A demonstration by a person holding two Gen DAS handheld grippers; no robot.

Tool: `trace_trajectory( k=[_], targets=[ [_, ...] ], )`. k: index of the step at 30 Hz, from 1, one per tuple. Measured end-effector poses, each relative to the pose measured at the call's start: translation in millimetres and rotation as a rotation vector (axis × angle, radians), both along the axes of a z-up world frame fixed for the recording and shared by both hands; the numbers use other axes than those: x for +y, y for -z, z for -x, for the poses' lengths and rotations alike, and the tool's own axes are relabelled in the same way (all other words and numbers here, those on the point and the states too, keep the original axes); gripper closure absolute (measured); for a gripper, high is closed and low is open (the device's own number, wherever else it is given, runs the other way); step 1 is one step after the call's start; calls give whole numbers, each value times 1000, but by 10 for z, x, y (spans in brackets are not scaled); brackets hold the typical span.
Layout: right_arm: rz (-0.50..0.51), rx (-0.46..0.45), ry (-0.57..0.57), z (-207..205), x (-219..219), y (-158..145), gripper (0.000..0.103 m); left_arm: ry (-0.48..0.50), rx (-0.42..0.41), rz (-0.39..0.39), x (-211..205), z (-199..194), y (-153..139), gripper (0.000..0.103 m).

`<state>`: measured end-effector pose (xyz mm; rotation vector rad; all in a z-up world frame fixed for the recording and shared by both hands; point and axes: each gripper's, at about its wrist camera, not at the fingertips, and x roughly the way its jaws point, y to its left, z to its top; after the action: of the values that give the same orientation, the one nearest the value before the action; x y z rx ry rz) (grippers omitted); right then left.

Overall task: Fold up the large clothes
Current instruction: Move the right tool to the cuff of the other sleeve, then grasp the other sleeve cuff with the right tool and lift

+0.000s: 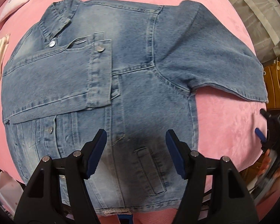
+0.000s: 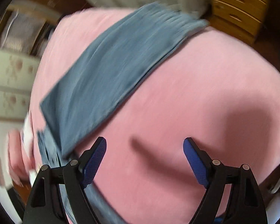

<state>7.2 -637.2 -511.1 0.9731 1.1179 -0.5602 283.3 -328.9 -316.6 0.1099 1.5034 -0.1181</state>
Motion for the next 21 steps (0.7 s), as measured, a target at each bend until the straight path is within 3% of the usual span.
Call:
trace_trajectory(
  k=[4, 11, 14, 18, 21],
  targets=[
    [2, -38, 138, 17, -455, -14, 17, 12, 4, -15, -128, -69, 57, 40],
    [129, -58, 192, -141, -825, -80, 21, 23, 19, -16, -299, -172, 156, 40],
    [179, -37, 246, -38, -986, -136, 35, 12, 34, -2, -329, -193, 187, 40],
    [201, -66, 278, 81, -1033, -171, 81, 12, 26, 10, -335, -211, 175, 40],
    [321, -76, 265, 38, -802, -377, 89, -4, 13, 18, -298, -220, 132, 40]
  ],
)
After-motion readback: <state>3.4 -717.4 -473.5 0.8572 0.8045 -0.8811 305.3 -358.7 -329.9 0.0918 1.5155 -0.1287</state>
